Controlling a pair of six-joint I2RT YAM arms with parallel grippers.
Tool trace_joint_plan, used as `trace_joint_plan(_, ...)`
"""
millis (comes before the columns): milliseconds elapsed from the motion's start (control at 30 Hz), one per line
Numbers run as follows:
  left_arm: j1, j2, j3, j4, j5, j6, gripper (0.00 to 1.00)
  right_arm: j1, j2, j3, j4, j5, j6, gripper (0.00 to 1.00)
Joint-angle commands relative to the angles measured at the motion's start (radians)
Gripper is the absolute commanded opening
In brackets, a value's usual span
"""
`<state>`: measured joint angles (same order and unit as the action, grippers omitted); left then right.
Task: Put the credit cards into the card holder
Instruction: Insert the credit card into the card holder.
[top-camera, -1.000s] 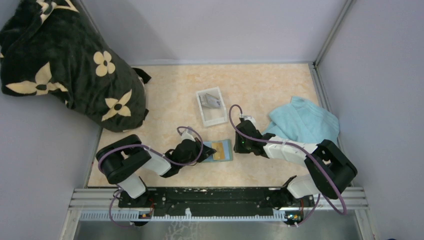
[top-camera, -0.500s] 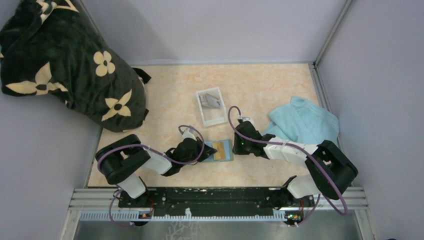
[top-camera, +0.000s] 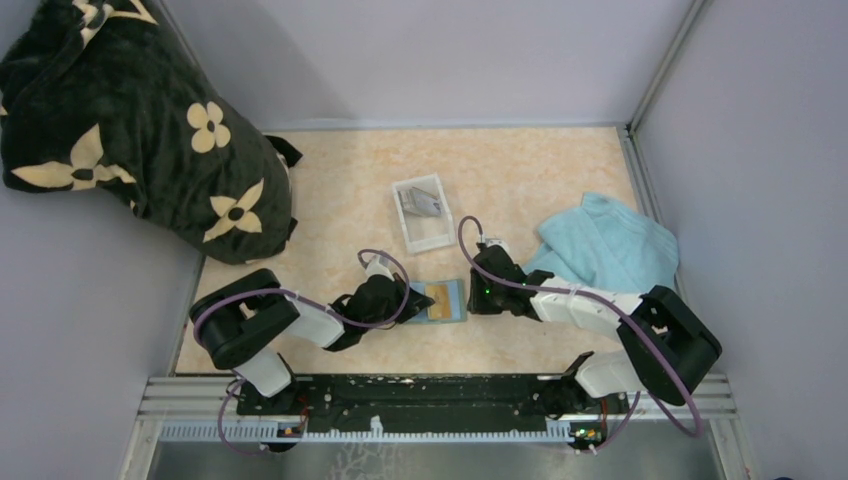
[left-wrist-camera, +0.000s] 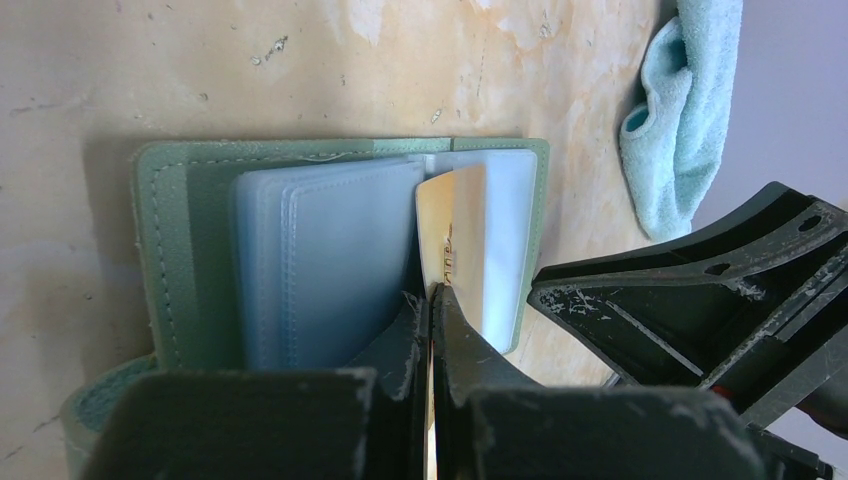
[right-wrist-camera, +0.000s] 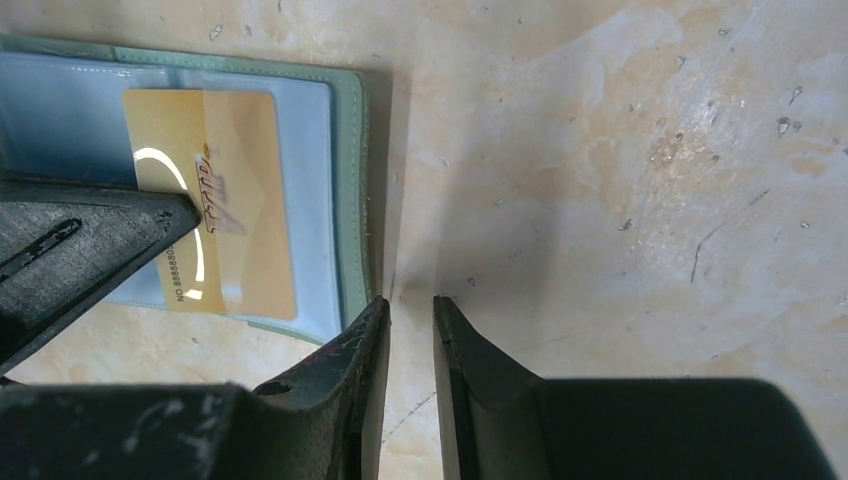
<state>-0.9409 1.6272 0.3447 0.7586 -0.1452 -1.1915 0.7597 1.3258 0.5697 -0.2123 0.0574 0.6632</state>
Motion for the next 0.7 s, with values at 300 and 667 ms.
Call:
trace_joint_plan(300,-0.011,0.040,-0.021,-0.219,0.019,0.066,0.00,0.014,-0.025,0.038,0.005,-0.011,-0.003,0.23)
trace_joint_plan(667,-0.010,0.044,-0.025,-0.216,0.030,0.069,0.00,0.017,-0.008,0.086,0.004,-0.016,-0.005,0.23)
